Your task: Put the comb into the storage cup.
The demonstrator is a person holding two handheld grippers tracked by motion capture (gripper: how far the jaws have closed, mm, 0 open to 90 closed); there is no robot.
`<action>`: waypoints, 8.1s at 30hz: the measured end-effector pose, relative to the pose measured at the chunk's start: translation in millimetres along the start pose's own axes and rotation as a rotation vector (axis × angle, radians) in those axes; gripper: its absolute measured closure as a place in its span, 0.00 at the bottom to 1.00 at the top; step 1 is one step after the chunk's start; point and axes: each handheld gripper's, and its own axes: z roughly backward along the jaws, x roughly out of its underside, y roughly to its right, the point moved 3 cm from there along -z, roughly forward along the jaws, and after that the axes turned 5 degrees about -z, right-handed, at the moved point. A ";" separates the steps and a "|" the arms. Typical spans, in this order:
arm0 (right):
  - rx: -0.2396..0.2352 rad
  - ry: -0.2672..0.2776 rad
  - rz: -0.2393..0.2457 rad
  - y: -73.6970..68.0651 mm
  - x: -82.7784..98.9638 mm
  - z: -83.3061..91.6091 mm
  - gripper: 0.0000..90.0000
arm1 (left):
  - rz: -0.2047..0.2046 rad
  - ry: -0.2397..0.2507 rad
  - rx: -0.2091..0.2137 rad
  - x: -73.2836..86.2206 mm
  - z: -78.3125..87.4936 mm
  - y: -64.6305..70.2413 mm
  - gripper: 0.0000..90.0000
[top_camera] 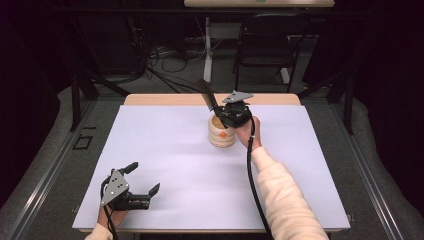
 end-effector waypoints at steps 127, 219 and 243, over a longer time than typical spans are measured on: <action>-0.177 -0.214 0.012 -16.2 30.2 62.5 0.00 | -0.012 -0.004 0.002 -0.7 -0.2 2.3 0.01; -0.020 -0.070 0.010 -40.2 164.2 192.5 0.00 | -0.006 -0.018 -0.003 0.9 -2.0 1.8 0.01; 0.016 -0.011 0.014 -43.8 172.3 207.2 0.00 | -0.018 -0.025 -0.004 0.7 -2.2 3.9 0.01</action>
